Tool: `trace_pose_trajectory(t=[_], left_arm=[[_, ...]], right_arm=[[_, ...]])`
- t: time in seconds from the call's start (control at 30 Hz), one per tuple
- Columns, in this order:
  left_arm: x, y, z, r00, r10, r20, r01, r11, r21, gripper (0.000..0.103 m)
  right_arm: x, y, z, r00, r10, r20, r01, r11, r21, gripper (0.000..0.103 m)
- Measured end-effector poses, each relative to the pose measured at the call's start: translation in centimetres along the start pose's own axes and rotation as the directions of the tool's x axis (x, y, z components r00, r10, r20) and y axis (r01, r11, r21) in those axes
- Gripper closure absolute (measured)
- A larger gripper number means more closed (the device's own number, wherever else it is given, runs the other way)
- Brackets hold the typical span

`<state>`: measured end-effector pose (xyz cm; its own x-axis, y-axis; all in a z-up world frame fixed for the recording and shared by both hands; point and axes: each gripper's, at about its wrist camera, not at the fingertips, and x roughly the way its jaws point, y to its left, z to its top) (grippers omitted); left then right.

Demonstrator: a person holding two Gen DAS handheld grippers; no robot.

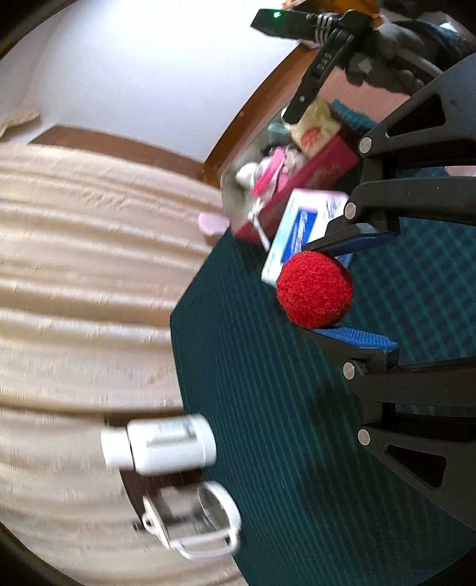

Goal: Organize soft objects
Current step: 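Carry the red pompom ball toward the tin box with the left tool, then drop the red pompom ball into the tin box and open the left tool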

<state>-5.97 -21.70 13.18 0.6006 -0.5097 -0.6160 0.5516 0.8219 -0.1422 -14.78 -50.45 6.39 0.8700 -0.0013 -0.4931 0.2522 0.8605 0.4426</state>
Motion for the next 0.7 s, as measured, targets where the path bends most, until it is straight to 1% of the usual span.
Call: trace_pose_trajectory(t=[0.13, 0.2, 0.3, 0.37, 0.43, 0.5, 0.6, 0.7], left_arm=[[2.2, -3.1, 0.6, 0.997, -0.069, -0.041, 0.071, 0.997, 0.042, 0.066], [3.2, -4.6, 0.9, 0.993, -0.102, -0.061, 0.105, 0.993, 0.059, 0.066], [4.9, -6.9, 1.2, 0.982, -0.159, -0.098, 0.167, 0.982, 0.084, 0.066], [5.6, -8.2, 1.4, 0.978, -0.178, -0.112, 0.189, 0.977, 0.100, 0.066], [6.6, -9.5, 1.5, 0.971, -0.201, -0.126, 0.216, 0.969, 0.118, 0.066], [7.6, -10.7, 1.6, 0.964, -0.224, -0.146, 0.243, 0.962, 0.124, 0.066], [9.0, -12.6, 1.5, 0.951, -0.258, -0.173, 0.282, 0.950, 0.132, 0.066], [10.2, -14.0, 1.5, 0.942, -0.281, -0.186, 0.309, 0.939, 0.148, 0.066]], right_arm=[[-0.5, -1.4, 0.2, 0.999, 0.033, 0.008, -0.033, 0.999, 0.039, 0.028], [-1.1, -2.1, 0.4, 0.999, 0.043, 0.032, -0.045, 0.997, 0.059, 0.028], [-2.0, -3.1, 0.6, 0.996, 0.049, 0.071, -0.055, 0.995, 0.086, 0.027], [-2.6, -3.9, 0.8, 0.994, 0.046, 0.099, -0.057, 0.992, 0.111, 0.027], [-3.0, -4.4, 0.9, 0.992, 0.034, 0.122, -0.049, 0.991, 0.122, 0.027], [-3.6, -4.7, 0.9, 0.988, 0.001, 0.152, -0.020, 0.992, 0.121, 0.027], [-4.1, -5.0, 0.9, 0.984, -0.032, 0.174, 0.011, 0.992, 0.123, 0.027], [-4.3, -5.5, 0.8, 0.979, -0.067, 0.192, 0.042, 0.991, 0.128, 0.027]])
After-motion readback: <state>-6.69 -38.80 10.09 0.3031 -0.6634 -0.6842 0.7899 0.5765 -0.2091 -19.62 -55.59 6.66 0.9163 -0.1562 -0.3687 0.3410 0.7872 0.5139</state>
